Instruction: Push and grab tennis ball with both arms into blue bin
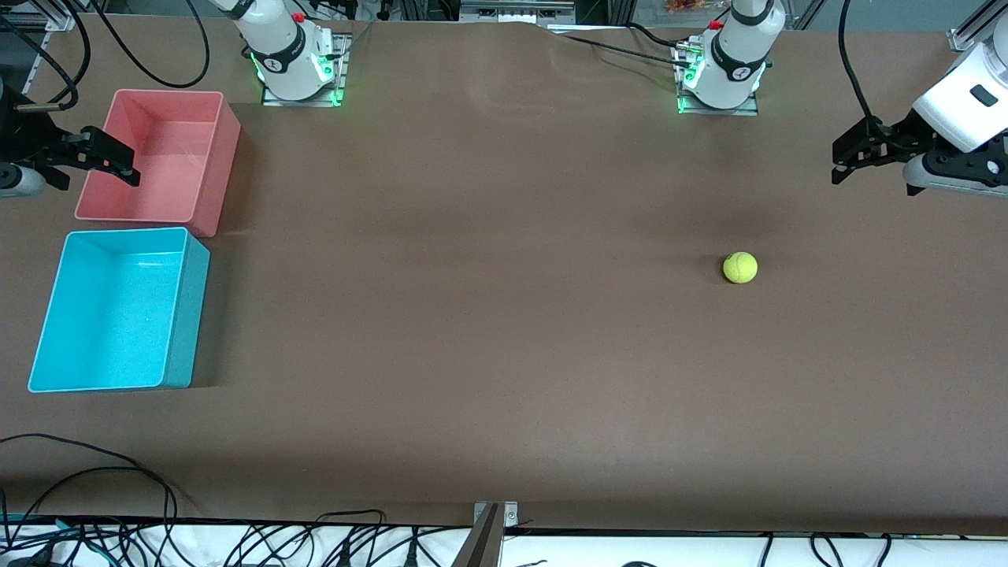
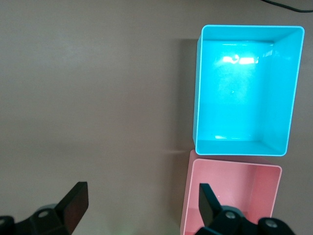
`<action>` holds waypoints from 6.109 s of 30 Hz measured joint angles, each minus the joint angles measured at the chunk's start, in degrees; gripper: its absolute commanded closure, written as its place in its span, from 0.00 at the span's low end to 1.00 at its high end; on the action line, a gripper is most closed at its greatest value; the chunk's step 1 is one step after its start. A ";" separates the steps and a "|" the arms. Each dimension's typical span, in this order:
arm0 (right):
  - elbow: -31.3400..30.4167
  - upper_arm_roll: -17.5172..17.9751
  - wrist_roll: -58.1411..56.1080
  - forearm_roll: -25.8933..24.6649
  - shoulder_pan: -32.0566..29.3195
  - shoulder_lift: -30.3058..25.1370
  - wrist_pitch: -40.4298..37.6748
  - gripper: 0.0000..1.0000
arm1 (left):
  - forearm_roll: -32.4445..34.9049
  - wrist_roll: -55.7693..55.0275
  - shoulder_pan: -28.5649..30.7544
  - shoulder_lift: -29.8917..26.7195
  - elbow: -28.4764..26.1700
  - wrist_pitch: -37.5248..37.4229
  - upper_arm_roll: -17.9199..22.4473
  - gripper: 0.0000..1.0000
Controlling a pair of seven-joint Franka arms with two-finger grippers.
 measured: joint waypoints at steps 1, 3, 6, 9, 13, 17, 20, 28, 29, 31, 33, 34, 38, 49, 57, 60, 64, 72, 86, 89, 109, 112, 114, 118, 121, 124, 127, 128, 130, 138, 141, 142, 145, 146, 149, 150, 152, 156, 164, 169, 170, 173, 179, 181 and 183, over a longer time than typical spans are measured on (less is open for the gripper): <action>0.00 0.00 0.00 0.00 0.00 0.00 -0.02 0.00 | 0.00 0.00 0.00 0.02 0.00 0.00 0.00 0.00; 0.00 0.00 0.00 0.00 0.00 0.00 -0.02 0.00 | 0.00 0.00 0.00 0.04 0.00 0.00 0.00 0.00; 0.01 0.00 0.00 0.00 0.00 0.00 -0.02 0.00 | 0.00 0.00 0.00 0.05 0.00 0.00 0.00 0.00; 0.01 0.00 0.00 0.00 0.00 0.00 -0.02 0.00 | 0.00 0.00 0.00 0.05 0.00 0.00 0.00 0.00; 0.01 0.00 0.02 0.00 0.00 0.00 -0.03 0.00 | 0.00 0.00 0.00 0.05 0.00 0.00 0.00 0.00; 0.01 0.00 0.02 0.00 0.00 0.00 -0.04 0.00 | 0.00 0.00 0.00 0.05 0.00 0.00 0.00 0.00; 0.01 0.00 0.03 0.00 0.00 0.00 -0.05 0.00 | 0.00 0.00 0.00 0.05 0.00 0.00 0.00 0.00; 0.01 0.00 0.04 0.00 0.00 0.00 -0.06 0.00 | 0.00 0.00 0.00 0.05 0.00 0.00 0.00 0.00; 0.01 0.00 0.04 0.00 0.00 0.00 -0.06 0.00 | 0.00 0.00 0.00 0.05 0.00 0.00 0.00 0.00; 0.01 0.00 0.04 0.00 0.00 0.00 -0.06 0.00 | 0.00 0.00 0.00 0.05 0.00 0.00 0.00 0.00; 0.01 0.00 0.04 0.00 0.00 0.00 -0.06 0.00 | 0.00 0.00 0.00 0.05 0.00 0.00 0.00 0.00; 0.01 0.00 0.04 0.00 0.00 0.00 -0.06 0.00 | 0.00 0.00 0.00 0.05 0.00 0.00 0.00 0.00; 0.01 0.00 0.04 0.00 0.00 0.00 -0.06 0.00 | 0.00 0.00 0.00 0.05 0.00 0.00 0.00 0.00; 0.01 0.00 0.04 0.00 0.00 0.00 -0.06 0.00 | 0.00 0.00 0.00 0.06 0.53 0.00 -0.01 0.00; 0.01 0.00 0.04 0.00 0.00 0.00 -0.06 0.00 | 0.00 0.00 0.00 0.06 0.91 0.00 -0.01 0.00; 0.01 0.00 0.04 0.00 0.00 0.00 -0.06 0.00 | 0.00 0.00 0.00 0.06 0.92 0.00 -0.02 0.00; 0.01 0.00 0.04 0.00 0.00 0.00 -0.06 0.00 | 0.00 0.00 0.00 0.06 0.92 0.00 -0.05 0.00; 0.01 0.00 0.05 0.00 0.00 0.00 -0.06 0.00 | 0.00 0.00 0.00 0.06 0.92 0.00 -0.04 0.00; 0.11 0.17 0.04 0.00 0.22 0.00 -0.06 0.00 | 0.00 0.00 0.00 0.07 0.92 0.00 -0.03 0.00; 0.32 0.32 0.04 0.00 0.45 0.00 -0.06 0.00 | 0.00 0.00 0.00 0.07 0.92 0.00 -0.02 0.00; 0.45 0.39 0.05 0.00 1.59 0.00 -0.06 0.00 | 0.00 0.00 0.01 0.07 0.92 0.00 0.05 0.00; 0.45 0.39 0.05 0.00 1.59 0.00 -0.06 0.00 | 0.00 0.00 0.01 0.08 0.92 0.00 0.02 0.00; 0.45 0.39 0.05 0.00 1.59 0.00 -0.06 0.00 | 0.00 0.00 0.01 0.13 0.92 0.00 -0.01 0.00; 0.45 0.39 0.05 0.00 1.59 0.00 -0.06 0.00 | 0.00 0.00 -0.03 0.24 0.92 0.00 -0.10 0.00; 0.49 0.39 0.05 0.00 1.59 0.00 -0.06 0.00 | 0.00 0.00 -0.06 0.27 0.92 0.00 -0.17 0.00; 0.62 0.39 0.05 0.00 1.59 0.00 -0.04 0.00 | 0.00 0.00 -0.08 0.28 0.92 0.00 -0.21 0.00; 0.76 0.39 0.05 0.00 1.59 0.00 -0.04 0.00 | 0.00 0.00 -0.09 0.30 0.92 0.00 -0.22 0.00; 0.80 0.39 0.05 0.00 1.59 0.00 -0.04 0.00 | 0.00 0.00 -0.09 0.32 0.92 0.00 -0.22 0.00; 0.85 0.39 0.05 0.00 1.59 0.00 -0.04 0.00 | 0.00 0.00 -0.09 0.44 0.92 0.00 -0.22 0.00; 0.90 0.37 0.05 0.00 1.59 0.00 -0.06 0.00 | 0.00 0.03 0.06 2.39 0.91 0.53 0.03 0.00; 0.91 0.37 0.05 0.00 1.59 0.00 -0.08 0.00 | 0.00 0.08 0.04 3.43 0.76 1.73 -0.15 0.00; 0.91 0.36 0.05 0.00 1.59 0.00 -0.08 0.00 | 0.00 0.08 0.01 3.75 0.64 2.05 -0.21 0.00; 0.91 0.34 0.05 0.00 1.58 0.00 -0.11 0.00 | 0.00 0.08 -0.01 4.42 0.04 3.03 -0.27 0.00; 0.91 0.32 0.05 0.00 1.58 0.00 -0.12 0.00 | 0.00 0.08 0.00 4.54 -0.25 3.34 -0.25 0.00; 0.91 0.27 0.05 0.00 1.58 0.00 -0.12 0.00 | 0.00 0.08 0.15 4.70 -1.87 5.31 -0.16 0.00; 0.91 0.27 0.05 0.00 1.58 0.00 -0.13 0.00 | 0.00 0.08 0.20 4.71 -2.69 6.25 -0.14 0.00; 0.91 0.26 0.05 0.00 1.58 0.00 -0.13 0.00 | 0.00 0.08 0.31 4.74 -5.18 9.06 -0.11 0.00; 0.91 0.27 0.05 0.00 1.58 0.00 -0.14 0.00 | 0.00 0.08 0.29 4.98 -12.41 16.58 -0.15 0.00; 0.91 0.26 0.05 0.00 1.58 0.00 -0.15 0.00 | 0.00 0.07 0.56 5.60 -22.39 25.66 -0.10 0.00; 0.92 0.26 0.05 0.00 1.58 0.00 -0.16 0.00 | 0.00 0.07 1.04 5.44 -23.06 25.66 -0.02 0.00; 0.92 0.26 0.05 0.00 1.58 0.00 -0.16 0.00 | 0.00 0.07 1.08 5.40 -23.28 25.63 0.01 0.00; 0.92 0.26 0.05 0.00 1.58 0.00 -0.16 0.00 | 0.00 0.08 1.21 5.24 -24.17 25.61 0.10 0.00; 0.92 0.26 0.05 0.00 1.58 0.00 -0.17 0.00 | 0.00 0.08 2.18 5.09 -27.20 27.86 0.15 0.00; 0.92 0.24 0.05 0.00 1.58 0.00 -0.17 0.00 | 0.00 0.08 2.43 5.11 -29.26 30.89 0.16 0.00; 0.92 0.23 0.05 0.00 1.58 0.00 -0.17 0.00 | 0.00 0.08 2.70 5.16 -32.01 34.85 0.19 0.00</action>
